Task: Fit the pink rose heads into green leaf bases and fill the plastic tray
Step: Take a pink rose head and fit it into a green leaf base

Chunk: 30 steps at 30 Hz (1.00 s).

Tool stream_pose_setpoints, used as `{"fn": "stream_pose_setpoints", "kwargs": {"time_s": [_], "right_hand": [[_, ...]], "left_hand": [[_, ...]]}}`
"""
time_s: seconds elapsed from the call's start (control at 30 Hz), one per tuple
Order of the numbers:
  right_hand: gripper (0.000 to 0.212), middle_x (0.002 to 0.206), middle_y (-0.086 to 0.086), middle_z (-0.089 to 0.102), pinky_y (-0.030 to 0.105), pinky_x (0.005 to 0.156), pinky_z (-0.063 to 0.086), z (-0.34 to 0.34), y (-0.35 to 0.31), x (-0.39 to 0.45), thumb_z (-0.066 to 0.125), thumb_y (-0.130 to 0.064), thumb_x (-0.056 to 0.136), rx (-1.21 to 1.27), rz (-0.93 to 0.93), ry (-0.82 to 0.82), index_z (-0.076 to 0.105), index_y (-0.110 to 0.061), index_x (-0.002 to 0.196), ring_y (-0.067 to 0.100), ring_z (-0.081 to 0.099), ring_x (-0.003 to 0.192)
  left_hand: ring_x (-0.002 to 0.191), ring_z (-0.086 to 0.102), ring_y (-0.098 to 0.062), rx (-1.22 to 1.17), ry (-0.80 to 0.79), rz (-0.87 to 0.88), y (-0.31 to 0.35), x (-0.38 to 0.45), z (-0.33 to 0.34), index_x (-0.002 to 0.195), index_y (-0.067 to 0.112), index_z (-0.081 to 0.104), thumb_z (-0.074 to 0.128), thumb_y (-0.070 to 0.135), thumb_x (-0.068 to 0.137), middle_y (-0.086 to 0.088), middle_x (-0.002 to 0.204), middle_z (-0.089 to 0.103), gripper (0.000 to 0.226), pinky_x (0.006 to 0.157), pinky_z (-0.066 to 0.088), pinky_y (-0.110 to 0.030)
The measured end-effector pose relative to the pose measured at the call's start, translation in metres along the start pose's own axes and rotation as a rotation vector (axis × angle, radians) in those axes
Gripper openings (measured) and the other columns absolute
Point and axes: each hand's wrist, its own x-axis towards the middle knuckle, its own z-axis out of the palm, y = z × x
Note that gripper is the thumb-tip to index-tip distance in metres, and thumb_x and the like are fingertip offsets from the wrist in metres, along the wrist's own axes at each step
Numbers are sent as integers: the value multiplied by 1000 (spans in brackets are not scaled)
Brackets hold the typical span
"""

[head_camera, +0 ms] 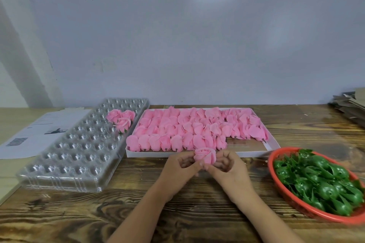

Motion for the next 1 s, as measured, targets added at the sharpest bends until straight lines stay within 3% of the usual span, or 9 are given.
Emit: {"fn": "stream_pose_setpoints", "kwargs": {"time_s": [0.07, 0.2, 0.4, 0.73, 0.9, 1.0], "right_hand": [[32, 85, 11, 76, 21, 67, 57, 0, -1, 0, 84, 1, 71, -4, 15, -8, 64, 0, 96, 22, 75, 82], [32, 92, 2, 77, 23, 77, 58, -2, -2, 0, 84, -4, 74, -92, 21, -39, 69, -9, 101, 17, 74, 87], [27, 91, 4, 77, 40, 81, 60, -2, 0, -1, 82, -4, 76, -107, 4, -25, 72, -12, 100, 21, 73, 87], [31, 91, -5, 78, 19, 75, 57, -4, 2, -1, 78, 3, 78, -137, -125, -26, 77, -22, 97, 14, 74, 87], [30, 98, -2, 78, 27, 86, 58, -1, 3, -3, 80, 0, 78, -94, -130, -65, 76, -16, 103, 18, 74, 94], [32, 99, -2, 78, 26, 87, 57, -3, 2, -2, 78, 4, 78, -67, -128, -44, 75, -14, 104, 17, 74, 94]], "left_hand": [[79, 69, -2, 6, 15, -8, -1, 0, 0, 100, 31, 81, 70, 22, 96, 4, 98, 79, 15, 76, 54, -17], [76, 67, -2, 25, 44, -17, -2, 0, -3, 102, 39, 79, 68, 31, 96, 7, 93, 78, 14, 76, 53, -16], [75, 67, -1, 7, 48, -18, -2, 0, -2, 102, 38, 79, 70, 28, 95, 7, 91, 78, 15, 74, 53, -16], [73, 66, -4, -24, 52, -12, -2, -1, -1, 100, 27, 81, 73, 24, 93, 4, 87, 78, 12, 73, 53, -16], [76, 68, -5, -69, 78, -25, -2, 0, 0, 97, 25, 82, 76, 20, 89, 0, 95, 79, 12, 72, 55, -19], [73, 66, -1, -105, 51, -3, 1, -2, -1, 97, 30, 83, 74, 29, 86, 7, 85, 78, 14, 70, 52, -16]]}}
